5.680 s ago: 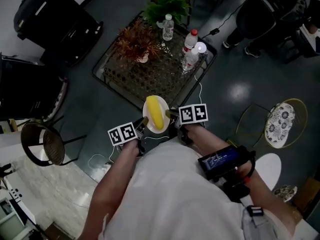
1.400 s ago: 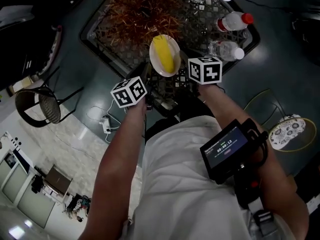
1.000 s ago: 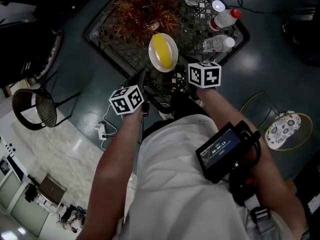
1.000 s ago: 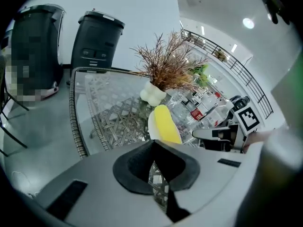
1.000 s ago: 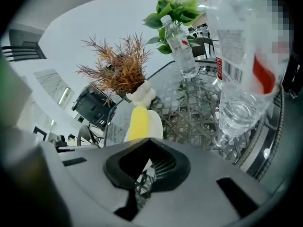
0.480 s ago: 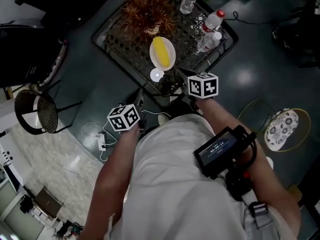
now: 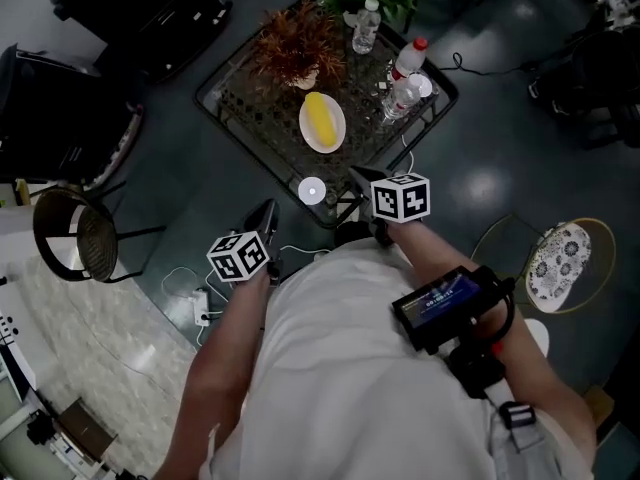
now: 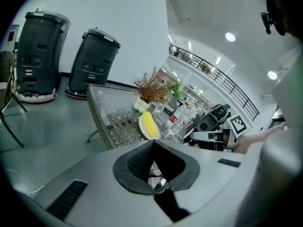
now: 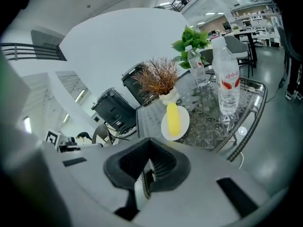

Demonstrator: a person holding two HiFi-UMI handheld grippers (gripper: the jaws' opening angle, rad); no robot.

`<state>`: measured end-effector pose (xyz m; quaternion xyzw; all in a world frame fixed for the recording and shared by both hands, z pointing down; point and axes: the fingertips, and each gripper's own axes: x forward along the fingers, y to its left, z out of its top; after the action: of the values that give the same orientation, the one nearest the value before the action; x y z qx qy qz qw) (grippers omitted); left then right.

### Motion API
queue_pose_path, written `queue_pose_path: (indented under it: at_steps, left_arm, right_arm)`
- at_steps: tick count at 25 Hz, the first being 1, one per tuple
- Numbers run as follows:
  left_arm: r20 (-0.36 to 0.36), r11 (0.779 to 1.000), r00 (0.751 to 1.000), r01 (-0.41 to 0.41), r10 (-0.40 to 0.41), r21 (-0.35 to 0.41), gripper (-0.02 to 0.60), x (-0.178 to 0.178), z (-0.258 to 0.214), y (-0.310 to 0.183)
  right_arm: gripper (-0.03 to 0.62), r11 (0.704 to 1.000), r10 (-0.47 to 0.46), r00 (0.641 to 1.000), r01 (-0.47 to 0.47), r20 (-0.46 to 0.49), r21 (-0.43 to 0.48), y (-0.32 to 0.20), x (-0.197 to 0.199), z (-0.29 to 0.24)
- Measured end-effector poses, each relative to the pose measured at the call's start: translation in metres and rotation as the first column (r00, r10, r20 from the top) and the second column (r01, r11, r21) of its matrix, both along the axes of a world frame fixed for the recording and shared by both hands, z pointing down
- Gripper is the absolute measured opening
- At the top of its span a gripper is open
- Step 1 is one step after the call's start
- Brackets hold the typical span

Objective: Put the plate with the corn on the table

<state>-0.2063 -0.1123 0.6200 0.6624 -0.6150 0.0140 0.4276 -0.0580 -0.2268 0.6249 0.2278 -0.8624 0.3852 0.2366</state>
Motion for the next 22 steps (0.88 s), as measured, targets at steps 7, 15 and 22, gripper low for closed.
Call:
queue_pose_path:
  at_steps: [7,15,22]
  left_arm:
    - [0.008,0.997,1.0,-0.021,0.02,0.075,0.006,0.01,-0.029,0.015]
    - [0.071,0.985,0.994,-0.097,0.088,0.141,0.006,0.029,-0.058,0.041]
    - [0.092,0.975,0.99,-0.119,0.103,0.189,0.006,0.046,-0.071,0.076]
  right_arm:
    - [0.008,0.998,-0.024,0.998,0.02,0.064,0.06,0.023,0.002,-0.035]
    - [0.008,0.994,-0.041,0.989,0.025,0.141,0.109,0.057,0.011,-0.072]
    - [0.008,0.989,-0.041,0.981,0.014,0.19,0.145,0.094,0.03,-0.089]
